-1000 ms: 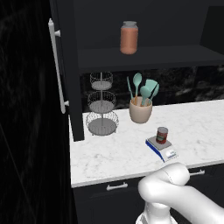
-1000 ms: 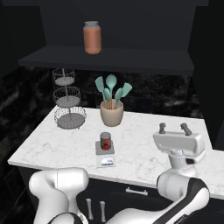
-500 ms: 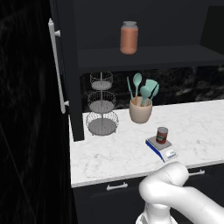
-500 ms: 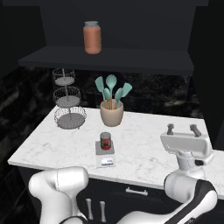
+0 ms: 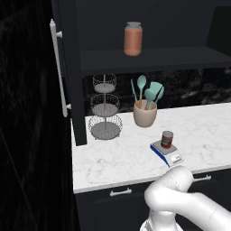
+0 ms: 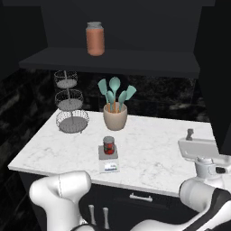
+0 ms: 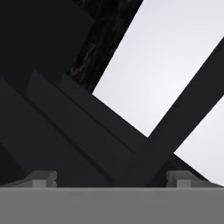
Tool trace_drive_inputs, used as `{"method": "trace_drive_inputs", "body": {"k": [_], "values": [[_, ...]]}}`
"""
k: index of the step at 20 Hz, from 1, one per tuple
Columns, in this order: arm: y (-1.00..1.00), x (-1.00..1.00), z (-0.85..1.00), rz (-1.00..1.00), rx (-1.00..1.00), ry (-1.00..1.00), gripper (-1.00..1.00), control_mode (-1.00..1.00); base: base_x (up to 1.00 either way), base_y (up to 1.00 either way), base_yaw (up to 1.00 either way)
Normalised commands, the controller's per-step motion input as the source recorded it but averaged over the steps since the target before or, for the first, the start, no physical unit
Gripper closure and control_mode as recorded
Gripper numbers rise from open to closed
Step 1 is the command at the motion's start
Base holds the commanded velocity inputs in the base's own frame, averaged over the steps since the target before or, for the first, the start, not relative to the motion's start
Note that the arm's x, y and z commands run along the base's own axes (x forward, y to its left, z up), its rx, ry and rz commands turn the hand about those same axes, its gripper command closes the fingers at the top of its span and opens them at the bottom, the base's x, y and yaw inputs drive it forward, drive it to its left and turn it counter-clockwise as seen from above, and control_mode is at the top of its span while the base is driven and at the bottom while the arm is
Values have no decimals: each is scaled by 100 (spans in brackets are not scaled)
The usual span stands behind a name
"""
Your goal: Pick the canned food and place it on the digital scale for weighing, and close the cabinet.
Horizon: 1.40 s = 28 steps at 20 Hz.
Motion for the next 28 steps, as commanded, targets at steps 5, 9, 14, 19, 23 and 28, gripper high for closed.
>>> {"method": "trace_drive_inputs", "body": {"k": [5,9,14,19,23,28], "values": [[-46,0,0,0,2,8,-100,-100,0,0,0],[-40,0,0,-1,1,12,-100,-100,0,0,0],[-44,1,0,-1,2,13,-100,-100,0,0,0],[-18,4,0,0,1,2,-100,-100,0,0,0],[-20,0,0,0,2,0,-100,-100,0,0,0],[-23,0,0,0,3,0,-100,-100,0,0,0]]}}
